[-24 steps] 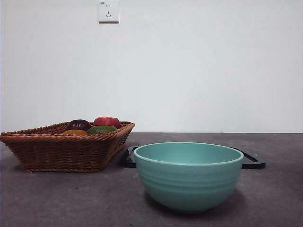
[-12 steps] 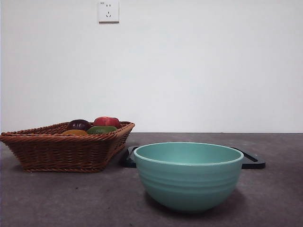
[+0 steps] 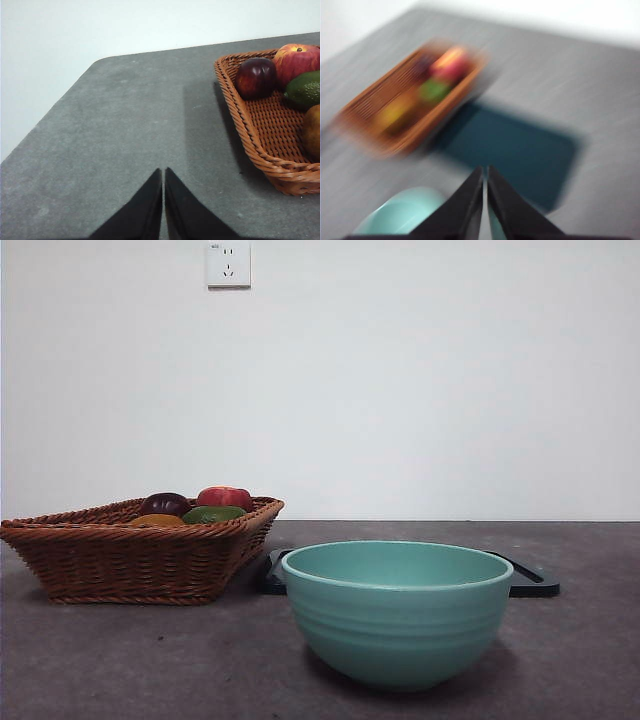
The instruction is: Pick up the wifruite, put it on the bowl, pick up the plate, put it on desk
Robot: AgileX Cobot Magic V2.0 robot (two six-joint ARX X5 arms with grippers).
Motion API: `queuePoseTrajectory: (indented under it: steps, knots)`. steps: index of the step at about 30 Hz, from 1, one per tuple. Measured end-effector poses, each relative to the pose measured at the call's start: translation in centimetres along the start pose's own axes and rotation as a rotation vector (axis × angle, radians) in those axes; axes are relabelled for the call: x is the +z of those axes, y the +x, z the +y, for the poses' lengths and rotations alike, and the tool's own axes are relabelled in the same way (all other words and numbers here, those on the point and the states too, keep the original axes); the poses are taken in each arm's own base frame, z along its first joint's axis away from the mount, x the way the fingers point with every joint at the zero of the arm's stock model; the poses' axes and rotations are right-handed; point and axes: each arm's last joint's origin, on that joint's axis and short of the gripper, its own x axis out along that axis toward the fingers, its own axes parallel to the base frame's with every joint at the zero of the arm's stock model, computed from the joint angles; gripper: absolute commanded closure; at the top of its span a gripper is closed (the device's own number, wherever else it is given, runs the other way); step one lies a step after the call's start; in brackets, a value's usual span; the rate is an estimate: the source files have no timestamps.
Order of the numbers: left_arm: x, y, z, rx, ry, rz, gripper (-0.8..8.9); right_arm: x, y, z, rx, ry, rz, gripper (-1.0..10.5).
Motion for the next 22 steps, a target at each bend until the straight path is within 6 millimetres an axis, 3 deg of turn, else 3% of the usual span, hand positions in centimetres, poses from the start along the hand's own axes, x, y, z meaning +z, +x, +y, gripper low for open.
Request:
queuePoseTrajectory:
  steps: [5, 9, 22]
  knots:
    - [0.0, 0.0, 0.0, 0.0, 0.0, 0.0, 8.06, -2.7, -0.7, -2.4, -0.179, -0.009, -0.185, 9.4]
    - [0.0, 0.0, 0.0, 0.0, 0.0, 0.0, 8.06, -5.9, -1.1, -3.6, -0.291, -0.025, -0.286, 9.4]
    - [0.0, 0.0, 0.0, 0.0, 0.0, 0.0, 8.06, -14.0, 0.3, -5.0, -0.483, -0.051, -0.374, 9.4]
